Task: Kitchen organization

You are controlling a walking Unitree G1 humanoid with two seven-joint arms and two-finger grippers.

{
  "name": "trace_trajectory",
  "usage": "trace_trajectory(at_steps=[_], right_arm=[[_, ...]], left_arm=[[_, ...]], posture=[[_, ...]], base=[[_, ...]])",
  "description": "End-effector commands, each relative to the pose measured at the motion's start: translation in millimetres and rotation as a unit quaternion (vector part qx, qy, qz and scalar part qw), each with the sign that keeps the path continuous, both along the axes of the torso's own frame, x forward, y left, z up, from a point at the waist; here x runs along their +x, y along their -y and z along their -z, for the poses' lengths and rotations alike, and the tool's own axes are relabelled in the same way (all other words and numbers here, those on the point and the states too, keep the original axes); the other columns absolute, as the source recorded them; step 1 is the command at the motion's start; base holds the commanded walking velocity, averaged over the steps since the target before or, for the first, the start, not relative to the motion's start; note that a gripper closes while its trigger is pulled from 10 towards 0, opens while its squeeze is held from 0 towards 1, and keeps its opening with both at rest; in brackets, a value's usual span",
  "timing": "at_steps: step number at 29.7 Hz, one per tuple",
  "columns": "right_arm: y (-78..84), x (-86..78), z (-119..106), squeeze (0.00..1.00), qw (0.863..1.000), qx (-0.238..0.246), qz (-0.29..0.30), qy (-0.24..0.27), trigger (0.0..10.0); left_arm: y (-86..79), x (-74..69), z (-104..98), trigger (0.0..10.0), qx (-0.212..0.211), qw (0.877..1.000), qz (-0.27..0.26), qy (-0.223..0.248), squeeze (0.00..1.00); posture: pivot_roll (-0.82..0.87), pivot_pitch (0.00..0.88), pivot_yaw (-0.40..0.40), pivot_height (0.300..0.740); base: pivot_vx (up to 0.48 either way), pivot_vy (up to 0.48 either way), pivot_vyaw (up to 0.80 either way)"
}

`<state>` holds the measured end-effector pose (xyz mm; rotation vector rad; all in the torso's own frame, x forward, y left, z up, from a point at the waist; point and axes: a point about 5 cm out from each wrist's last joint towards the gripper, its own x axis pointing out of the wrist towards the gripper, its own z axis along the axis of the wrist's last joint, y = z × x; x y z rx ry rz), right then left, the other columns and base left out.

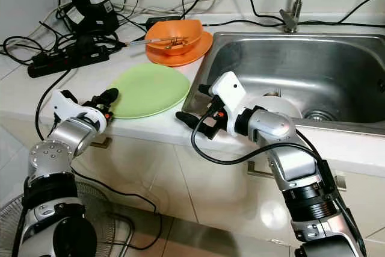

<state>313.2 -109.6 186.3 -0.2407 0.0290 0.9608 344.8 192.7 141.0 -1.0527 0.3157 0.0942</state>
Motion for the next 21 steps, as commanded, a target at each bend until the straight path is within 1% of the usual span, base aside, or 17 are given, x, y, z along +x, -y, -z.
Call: trace_trajectory(at_steps=[1,12,21], right_arm=[[-4.9,-2.7,-4.1,0.00,1.000,-0.002,-0.014,0.015,10.0],[-4.9,-3.2,-3.0,0.00,1.000,-0.001,-0.016,0.016,10.0],[-4.9,-1.4,-2.0,0.00,1.000,0.002,-0.011,0.008,10.0]], left_arm=[[7.3,-2.3,10.4,0.0,-0.013,0.999,0.018,-0.030,0.00],[7.2,-3.4,12.6,0.0,-0.017,0.999,0.017,-0.030,0.00],[6.2,-2.8,9.6,0.0,-0.026,1.000,0.002,-0.012,0.00]], posture=[[-0.04,0.000,0.158,0.740],[-0.04,0.000,0.155,0.740],[-0.04,0.000,0.149,0.740]], base=[[0.000,0.000,0.00],[0.000,0.000,0.00],[0.000,0.000,0.00]])
